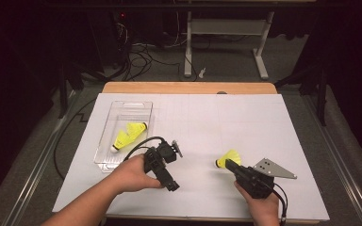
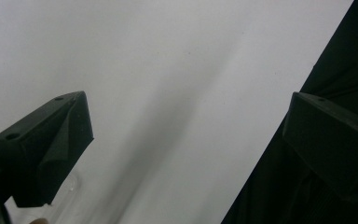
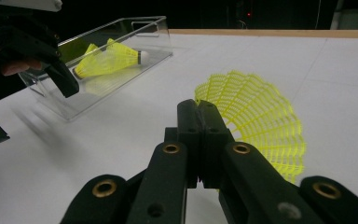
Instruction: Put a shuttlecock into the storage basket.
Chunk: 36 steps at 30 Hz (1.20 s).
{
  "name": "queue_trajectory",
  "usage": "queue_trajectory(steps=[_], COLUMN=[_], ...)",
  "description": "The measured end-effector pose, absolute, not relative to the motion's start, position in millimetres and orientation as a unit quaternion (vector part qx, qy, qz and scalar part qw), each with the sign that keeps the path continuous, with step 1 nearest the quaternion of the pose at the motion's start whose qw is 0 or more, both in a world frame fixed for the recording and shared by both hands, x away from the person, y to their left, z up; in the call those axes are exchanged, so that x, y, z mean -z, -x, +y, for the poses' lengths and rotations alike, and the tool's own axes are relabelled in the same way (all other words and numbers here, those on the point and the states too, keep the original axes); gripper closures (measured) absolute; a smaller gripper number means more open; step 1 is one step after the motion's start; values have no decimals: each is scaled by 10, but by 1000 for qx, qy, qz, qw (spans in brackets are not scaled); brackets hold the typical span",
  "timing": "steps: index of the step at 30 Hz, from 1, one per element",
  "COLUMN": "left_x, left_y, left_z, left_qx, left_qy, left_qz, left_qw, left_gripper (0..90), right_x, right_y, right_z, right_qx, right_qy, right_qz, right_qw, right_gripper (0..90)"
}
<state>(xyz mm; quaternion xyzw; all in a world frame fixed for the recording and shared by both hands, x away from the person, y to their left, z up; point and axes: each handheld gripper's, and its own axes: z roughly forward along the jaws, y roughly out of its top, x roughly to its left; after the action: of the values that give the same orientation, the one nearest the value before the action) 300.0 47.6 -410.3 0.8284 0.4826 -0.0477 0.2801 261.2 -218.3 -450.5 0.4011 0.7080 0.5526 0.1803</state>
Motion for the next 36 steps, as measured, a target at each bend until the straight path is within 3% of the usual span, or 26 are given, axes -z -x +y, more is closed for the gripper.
queue_trajectory(steps=[21, 36], left_x=[4131, 4138], left_y=[-3001, -2983], left_z=[448, 427], left_qx=[45, 48], left_qy=[-830, -833], left_qz=[482, 475], left_qw=[276, 280], left_gripper=[32, 44], right_x=[4524, 4506], right_y=[-2604, -2569], right_z=[-1957, -1746], right_qx=[-557, -584], right_qy=[-375, -353], right_qz=[725, 723], right_qw=[153, 108], right_gripper=[900, 900])
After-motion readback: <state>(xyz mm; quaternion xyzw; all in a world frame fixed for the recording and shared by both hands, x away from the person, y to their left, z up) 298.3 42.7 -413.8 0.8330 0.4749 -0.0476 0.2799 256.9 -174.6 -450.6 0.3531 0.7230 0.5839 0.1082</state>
